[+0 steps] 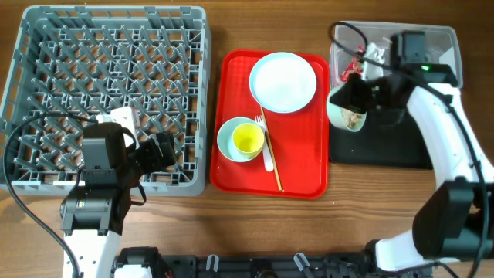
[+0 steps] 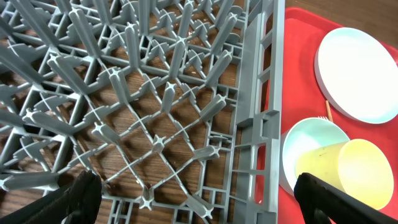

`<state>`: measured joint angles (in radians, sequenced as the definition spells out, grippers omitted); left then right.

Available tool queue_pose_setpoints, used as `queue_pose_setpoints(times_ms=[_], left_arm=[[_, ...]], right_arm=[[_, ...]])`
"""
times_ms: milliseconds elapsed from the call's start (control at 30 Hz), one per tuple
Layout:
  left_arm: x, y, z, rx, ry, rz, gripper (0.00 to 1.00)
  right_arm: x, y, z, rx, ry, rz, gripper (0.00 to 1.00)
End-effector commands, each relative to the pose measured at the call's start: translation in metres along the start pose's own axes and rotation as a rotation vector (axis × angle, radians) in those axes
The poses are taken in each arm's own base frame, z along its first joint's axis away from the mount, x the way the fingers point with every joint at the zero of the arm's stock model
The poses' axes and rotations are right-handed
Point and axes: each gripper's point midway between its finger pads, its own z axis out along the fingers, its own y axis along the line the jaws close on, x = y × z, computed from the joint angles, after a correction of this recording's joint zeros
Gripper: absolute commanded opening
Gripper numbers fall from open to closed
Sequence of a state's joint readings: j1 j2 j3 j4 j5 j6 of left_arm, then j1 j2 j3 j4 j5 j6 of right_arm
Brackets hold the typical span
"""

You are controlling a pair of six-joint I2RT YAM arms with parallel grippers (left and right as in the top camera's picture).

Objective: Sort waste into correct bins and load items into the dishwasher rack
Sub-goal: 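Tip the rice bowl over the black tray to empty scraps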

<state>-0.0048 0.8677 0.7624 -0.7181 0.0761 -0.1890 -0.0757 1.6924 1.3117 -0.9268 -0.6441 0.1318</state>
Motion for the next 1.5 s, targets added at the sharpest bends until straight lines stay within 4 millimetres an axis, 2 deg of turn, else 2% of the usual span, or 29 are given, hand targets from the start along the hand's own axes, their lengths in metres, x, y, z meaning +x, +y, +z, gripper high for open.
queue_pose_setpoints(times_ms=[0, 67, 200, 467, 667, 767, 900, 1067, 1100, 1200, 1233, 1300, 1333, 1400, 1467], left_arm=[[-0.006, -0.005, -0.003, 0.019, -0.012, -0.001, 1.0], [-0.006, -0.005, -0.003, 0.019, -0.012, -0.001, 1.0], [-0.006, -0.005, -0.003, 0.019, -0.012, -0.001, 1.0], [-0.006, -0.005, -0.003, 0.019, -0.012, -0.001, 1.0], [-0.006, -0.005, -0.003, 0.019, -0.012, -0.001, 1.0], [-0.006, -0.005, -0.003, 0.019, -0.012, -0.001, 1.0], [-0.006, -0.005, -0.003, 0.019, -0.012, -0.001, 1.0], [-0.006, -0.005, -0.003, 0.019, -0.012, -0.001, 1.0], [-0.006, -0.005, -0.003, 0.019, -0.012, -0.001, 1.0], [-0.006, -0.005, -0.003, 0.019, -0.012, -0.001, 1.0], [-0.006, -0.005, -0.003, 0.019, -0.012, -0.001, 1.0], [-0.006, -0.005, -0.003, 0.019, -0.012, -0.001, 1.0], [-0.006, -0.005, -0.003, 0.019, -0.012, -0.001, 1.0], [-0.006, -0.005, -0.003, 0.019, -0.012, -0.001, 1.0], [-0.006, -0.005, -0.003, 0.019, -0.012, -0.001, 1.0]], right_arm=[[0.01, 0.001, 0.006, -0.278, 0.032, -0.003, 0.04], [0.01, -0.013, 0.007, -0.339, 0.025, 0.048, 0.04], [0.007, -0.029, 0.006, -0.464, 0.008, 0.158, 0.04], [-0.012, -0.062, -0.019, -0.684, -0.066, 0.411, 0.04], [-0.022, -0.068, -0.047, -0.806, -0.122, 0.497, 0.04], [-0.029, -0.057, -0.065, -0.937, -0.149, 0.491, 0.04], [-0.029, -0.057, -0.065, -0.945, -0.112, 0.564, 0.04], [-0.03, -0.062, -0.06, -0.903, -0.12, 0.538, 0.04], [-0.028, -0.068, -0.053, -0.852, -0.113, 0.549, 0.04], [-0.015, -0.101, -0.022, -0.58, -0.056, 0.685, 0.04], [-0.017, -0.095, -0.026, -0.621, -0.069, 0.64, 0.04], [-0.029, -0.061, -0.056, -0.865, -0.188, 0.369, 0.04], [-0.028, -0.054, -0.062, -0.912, -0.213, 0.328, 0.05], [-0.025, -0.06, -0.053, -0.848, -0.189, 0.343, 0.04], [-0.018, -0.076, -0.035, -0.712, -0.12, 0.446, 0.04]])
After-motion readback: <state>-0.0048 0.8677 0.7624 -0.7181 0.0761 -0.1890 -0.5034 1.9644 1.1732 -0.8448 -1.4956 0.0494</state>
